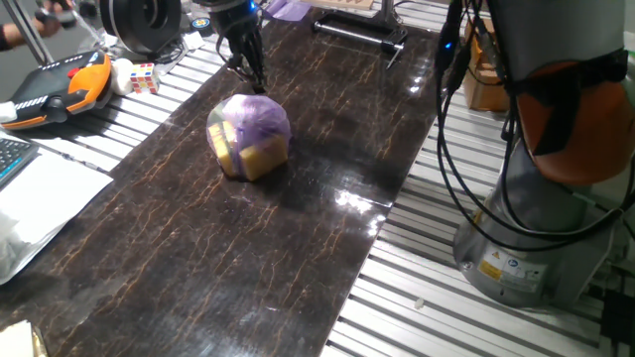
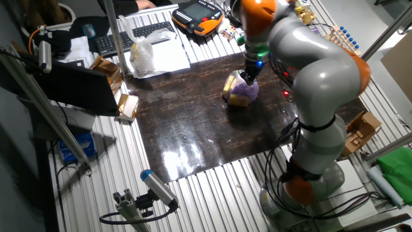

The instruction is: Pick up a bag of things

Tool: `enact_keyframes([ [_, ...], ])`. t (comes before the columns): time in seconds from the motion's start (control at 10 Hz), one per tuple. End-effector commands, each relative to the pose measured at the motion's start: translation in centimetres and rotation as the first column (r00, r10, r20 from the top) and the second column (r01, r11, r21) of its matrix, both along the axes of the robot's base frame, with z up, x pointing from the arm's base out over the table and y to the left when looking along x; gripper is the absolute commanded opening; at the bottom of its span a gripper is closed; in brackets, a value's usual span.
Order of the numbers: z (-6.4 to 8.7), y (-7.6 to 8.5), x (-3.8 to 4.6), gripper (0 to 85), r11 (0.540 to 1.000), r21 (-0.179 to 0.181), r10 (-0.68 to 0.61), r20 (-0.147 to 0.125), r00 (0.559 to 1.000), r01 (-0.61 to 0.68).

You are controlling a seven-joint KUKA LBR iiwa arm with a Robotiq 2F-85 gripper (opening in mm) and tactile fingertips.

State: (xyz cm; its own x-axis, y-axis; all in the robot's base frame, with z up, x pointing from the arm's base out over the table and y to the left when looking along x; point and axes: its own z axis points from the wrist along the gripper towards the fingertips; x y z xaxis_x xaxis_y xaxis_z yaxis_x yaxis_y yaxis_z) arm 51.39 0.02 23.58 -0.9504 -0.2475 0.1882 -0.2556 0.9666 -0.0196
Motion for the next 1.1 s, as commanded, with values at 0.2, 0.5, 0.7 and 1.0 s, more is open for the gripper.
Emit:
enact_keyframes([
  [0.2, 0.0, 0.0, 0.00, 0.7, 0.999, -0.038, -0.023, -0.045, 0.999, 0.021],
  [0.5, 0.0, 0.0, 0.00, 7.3, 0.998, -0.041, -0.056, -0.012, 0.998, 0.055],
  [0.7, 0.0, 0.0, 0.00, 28.0, 0.995, -0.058, -0.082, 0.029, 0.996, 0.083],
  [1.0, -1.0, 0.3, 0.91, 46.0, 0.993, -0.048, -0.105, 0.069, 0.992, 0.108],
])
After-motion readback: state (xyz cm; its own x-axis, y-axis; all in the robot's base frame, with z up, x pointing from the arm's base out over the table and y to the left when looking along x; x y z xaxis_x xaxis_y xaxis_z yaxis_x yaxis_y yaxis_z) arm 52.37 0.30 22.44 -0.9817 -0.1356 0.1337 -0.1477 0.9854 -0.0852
